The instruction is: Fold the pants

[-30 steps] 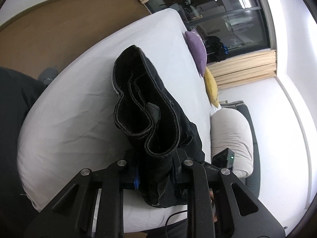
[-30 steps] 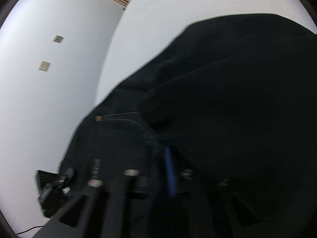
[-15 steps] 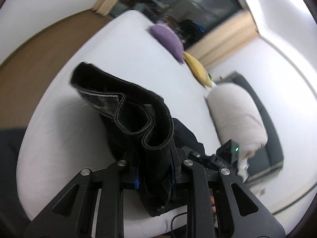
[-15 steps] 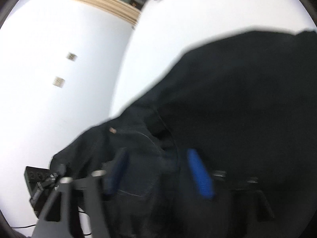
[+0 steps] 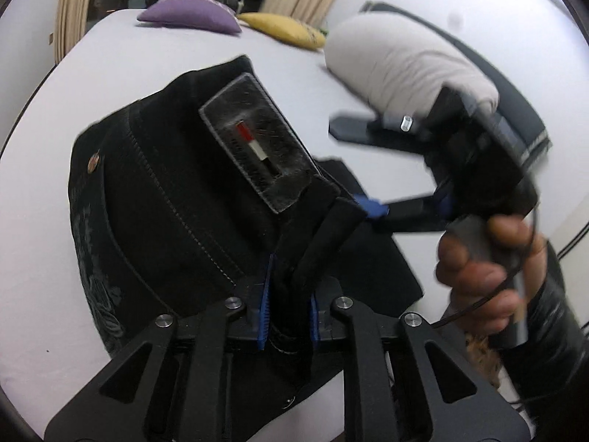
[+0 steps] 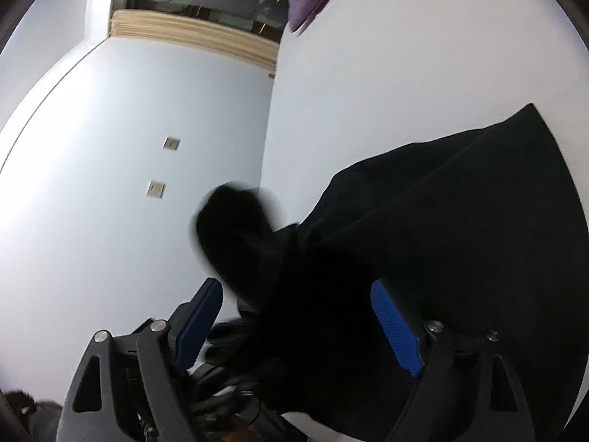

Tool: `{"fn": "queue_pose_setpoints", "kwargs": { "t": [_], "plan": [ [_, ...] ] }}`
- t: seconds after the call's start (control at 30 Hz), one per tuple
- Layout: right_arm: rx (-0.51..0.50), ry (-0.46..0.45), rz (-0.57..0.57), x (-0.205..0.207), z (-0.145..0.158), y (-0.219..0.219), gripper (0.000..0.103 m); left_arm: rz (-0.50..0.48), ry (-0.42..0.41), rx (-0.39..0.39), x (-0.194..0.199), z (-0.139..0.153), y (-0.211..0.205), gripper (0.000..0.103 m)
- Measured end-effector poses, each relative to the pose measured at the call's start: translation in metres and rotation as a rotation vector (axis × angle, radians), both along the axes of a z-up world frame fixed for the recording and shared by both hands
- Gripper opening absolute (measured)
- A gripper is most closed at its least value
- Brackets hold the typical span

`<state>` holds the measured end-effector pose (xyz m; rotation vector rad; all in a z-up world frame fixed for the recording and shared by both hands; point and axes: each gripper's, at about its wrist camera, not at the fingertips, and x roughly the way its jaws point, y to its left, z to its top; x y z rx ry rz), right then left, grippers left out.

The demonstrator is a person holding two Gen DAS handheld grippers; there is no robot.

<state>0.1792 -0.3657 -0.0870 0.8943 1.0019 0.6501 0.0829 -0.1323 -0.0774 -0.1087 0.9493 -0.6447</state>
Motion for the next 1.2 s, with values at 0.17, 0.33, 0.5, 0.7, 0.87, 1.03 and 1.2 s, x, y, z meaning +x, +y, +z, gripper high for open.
{"fn": "queue_pose_setpoints", "kwargs": {
  "t": [0.17, 0.33, 0.5, 0.7, 0.87, 1.03, 1.2],
  "plan": [
    [-0.077, 0.036, 0.013, 0.018, -0.007, 0.016, 0.085, -0.042, -0.059, 0.082, -0.011, -0.005, -0.019, 0.015],
    [-0.16, 0.008, 0.052, 0.026, 0.003, 0.032, 0.069, -0.096, -0.126, 0.176, -0.03, -0.01, -0.04, 0.015],
    [-0.255, 0.013, 0.034, 0.023, 0.002, 0.028, 0.019, -0.141, -0.13, 0.2, -0.033, -0.014, -0.053, 0.013],
    [-0.254, 0.022, -0.048, 0.011, -0.008, -0.001, 0.016, -0.216, -0.133, 0.212, -0.032, -0.016, -0.084, 0.013],
    [-0.246, 0.024, -0.102, 0.006, -0.01, -0.035, 0.016, -0.281, -0.137, 0.207, -0.019, -0.017, -0.127, 0.012],
    [-0.239, 0.035, -0.135, 0.008, -0.012, -0.054, 0.016, -0.325, -0.133, 0.21, -0.014, -0.012, -0.157, 0.012],
    [-0.215, 0.054, -0.16, 0.004, -0.022, -0.079, 0.016, -0.358, -0.127, 0.225, -0.006, -0.013, -0.184, 0.012]
  ]
}}
